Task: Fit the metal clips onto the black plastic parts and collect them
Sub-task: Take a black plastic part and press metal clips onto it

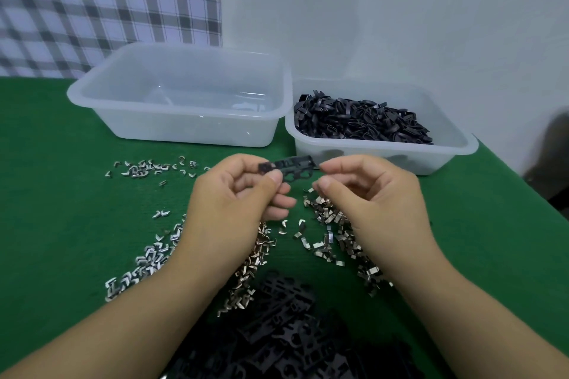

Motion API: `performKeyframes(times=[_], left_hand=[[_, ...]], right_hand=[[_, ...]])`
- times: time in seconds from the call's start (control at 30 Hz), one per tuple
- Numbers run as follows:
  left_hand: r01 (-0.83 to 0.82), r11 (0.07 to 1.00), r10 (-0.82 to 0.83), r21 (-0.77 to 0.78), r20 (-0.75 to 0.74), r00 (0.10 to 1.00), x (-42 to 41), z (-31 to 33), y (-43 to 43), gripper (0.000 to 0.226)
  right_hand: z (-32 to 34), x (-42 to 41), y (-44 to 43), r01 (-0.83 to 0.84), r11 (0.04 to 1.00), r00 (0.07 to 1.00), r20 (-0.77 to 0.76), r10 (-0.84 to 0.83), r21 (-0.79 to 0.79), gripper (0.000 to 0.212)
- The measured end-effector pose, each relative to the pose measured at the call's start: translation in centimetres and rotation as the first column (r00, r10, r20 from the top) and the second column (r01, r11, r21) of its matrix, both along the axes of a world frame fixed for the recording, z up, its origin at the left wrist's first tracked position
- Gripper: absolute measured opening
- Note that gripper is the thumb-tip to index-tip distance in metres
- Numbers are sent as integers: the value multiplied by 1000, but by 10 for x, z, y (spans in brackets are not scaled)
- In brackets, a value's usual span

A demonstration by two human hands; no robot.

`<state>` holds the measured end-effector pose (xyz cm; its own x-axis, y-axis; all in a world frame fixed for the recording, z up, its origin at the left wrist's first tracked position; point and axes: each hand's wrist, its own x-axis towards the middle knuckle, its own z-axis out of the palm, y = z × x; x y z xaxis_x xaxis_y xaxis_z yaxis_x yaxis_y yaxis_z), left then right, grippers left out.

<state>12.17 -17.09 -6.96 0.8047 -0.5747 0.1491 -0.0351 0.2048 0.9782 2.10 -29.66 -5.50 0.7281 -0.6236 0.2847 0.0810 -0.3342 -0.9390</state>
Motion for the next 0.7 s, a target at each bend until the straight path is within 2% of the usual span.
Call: performKeyframes(times=[0.07, 0.13, 0.2, 0.37, 0.6, 0.7], left_hand=[[-60, 998, 60, -4, 0, 998, 2, -2, 1, 9], [-99, 995, 99, 6, 13, 995, 4, -4, 1, 10], [-114, 993, 114, 13, 18, 993, 4, -5, 0, 11], [-115, 993, 114, 26, 54, 992, 2, -7, 0, 15], [-110, 994, 108, 25, 60, 992, 0, -5, 0, 15], [-115, 992, 111, 43, 90, 990, -1, -5, 1, 19]], right_hand=[[-1, -2, -6, -17, 981, 988, -153, -13, -195, 19], [-2, -4, -9, -101, 921, 946, -322, -27, -376, 18], [-3, -5, -8, -202, 864, 906, -424, -14, -461, 17], [-3, -3, -4, -334, 778, 855, -519, 11, -533, 13], [-6, 0, -4, -374, 729, 854, -520, 28, -574, 4], [-7, 0, -5, -380, 725, 855, -518, 38, -574, 9]])
